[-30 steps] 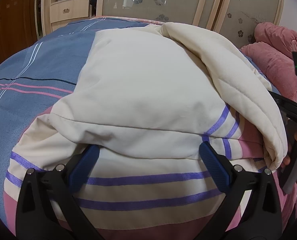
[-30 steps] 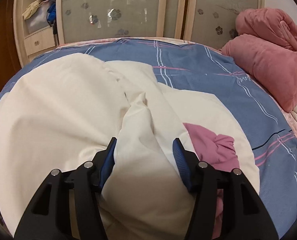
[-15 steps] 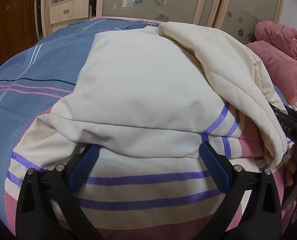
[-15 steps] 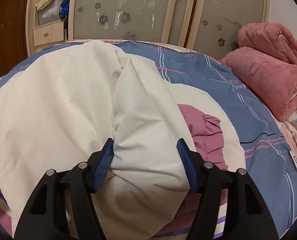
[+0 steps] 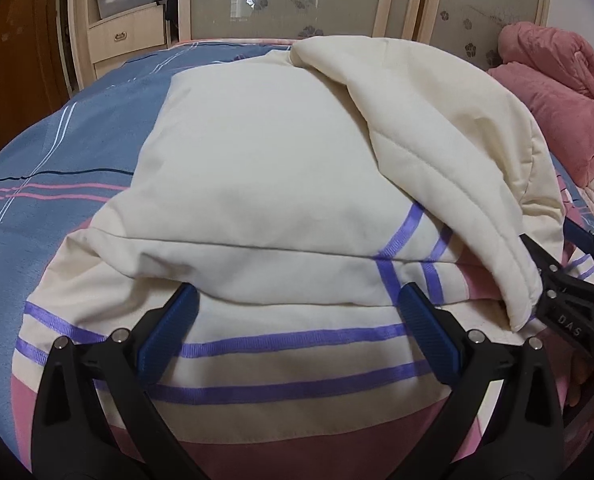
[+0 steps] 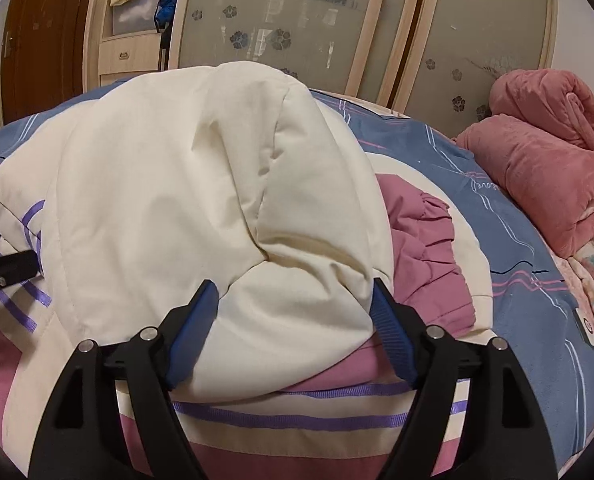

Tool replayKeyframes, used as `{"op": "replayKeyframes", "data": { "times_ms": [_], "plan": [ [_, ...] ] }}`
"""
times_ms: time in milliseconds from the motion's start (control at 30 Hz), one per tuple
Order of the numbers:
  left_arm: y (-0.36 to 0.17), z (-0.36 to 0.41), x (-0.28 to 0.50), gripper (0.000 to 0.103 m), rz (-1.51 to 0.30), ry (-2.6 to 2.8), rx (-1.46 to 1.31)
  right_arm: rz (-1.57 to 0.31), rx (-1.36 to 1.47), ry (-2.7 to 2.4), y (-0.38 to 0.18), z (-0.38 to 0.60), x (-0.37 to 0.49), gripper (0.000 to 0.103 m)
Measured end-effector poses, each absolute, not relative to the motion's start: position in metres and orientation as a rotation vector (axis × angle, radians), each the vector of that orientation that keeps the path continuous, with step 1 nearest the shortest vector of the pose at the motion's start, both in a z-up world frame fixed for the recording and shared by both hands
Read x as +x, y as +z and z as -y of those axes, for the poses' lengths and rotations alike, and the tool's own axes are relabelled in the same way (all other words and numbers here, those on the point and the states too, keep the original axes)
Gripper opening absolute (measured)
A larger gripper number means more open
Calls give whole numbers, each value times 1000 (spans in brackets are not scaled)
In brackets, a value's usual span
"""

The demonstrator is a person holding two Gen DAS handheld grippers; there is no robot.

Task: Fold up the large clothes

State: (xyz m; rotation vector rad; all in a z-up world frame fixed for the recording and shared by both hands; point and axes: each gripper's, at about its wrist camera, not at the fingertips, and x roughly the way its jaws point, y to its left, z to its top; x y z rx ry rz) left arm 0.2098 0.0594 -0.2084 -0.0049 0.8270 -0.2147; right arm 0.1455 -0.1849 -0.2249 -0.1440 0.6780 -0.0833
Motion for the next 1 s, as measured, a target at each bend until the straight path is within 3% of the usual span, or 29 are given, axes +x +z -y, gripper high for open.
{"op": "replayKeyframes", "data": {
  "times_ms": [267, 433, 633, 867, 1000],
  "plan": [
    [-196, -67, 200, 101, -777, -228, -47, -757, 24, -31, -235, 201, 113, 82],
    [-209, -55, 206, 101, -836, -231, -2, -798, 171, 10, -226, 221, 103, 83],
    [-212, -49, 205, 101, -833, -220, 38, -543, 137, 0, -159, 212, 103, 83],
    [-215, -47, 205, 101, -833, -225, 37, -490, 74, 83, -116, 182, 210, 87],
    [-214, -48, 206, 101, -833, -230, 33, -747, 142, 15, -172, 193, 300, 87]
  ]
}}
